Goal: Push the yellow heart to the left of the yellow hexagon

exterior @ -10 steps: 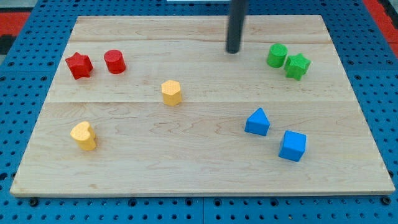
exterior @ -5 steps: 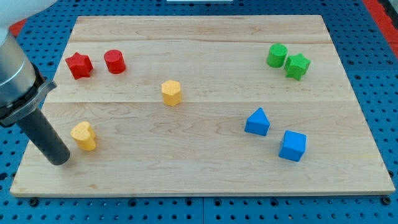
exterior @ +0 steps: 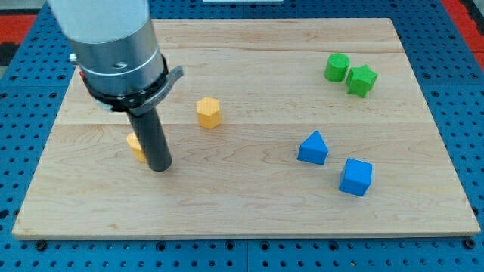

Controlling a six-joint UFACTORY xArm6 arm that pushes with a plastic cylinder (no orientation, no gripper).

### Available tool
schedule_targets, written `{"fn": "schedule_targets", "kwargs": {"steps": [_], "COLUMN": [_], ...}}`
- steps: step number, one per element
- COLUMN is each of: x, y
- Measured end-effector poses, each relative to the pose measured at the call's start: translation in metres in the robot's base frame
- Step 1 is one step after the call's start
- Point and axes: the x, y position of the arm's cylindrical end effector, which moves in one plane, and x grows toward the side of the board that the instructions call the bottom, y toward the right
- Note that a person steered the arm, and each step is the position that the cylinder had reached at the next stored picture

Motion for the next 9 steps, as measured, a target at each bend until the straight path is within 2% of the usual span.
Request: {"fn": "schedule_targets", "kwargs": {"steps": [1, 2, 4, 6, 7, 9], "x": [0.004, -0.013, -0.02, -0.075, -0.062, -0.035], "y": [-0.07, -0.115, -0.026, -0.002, -0.026, 0.059]}}
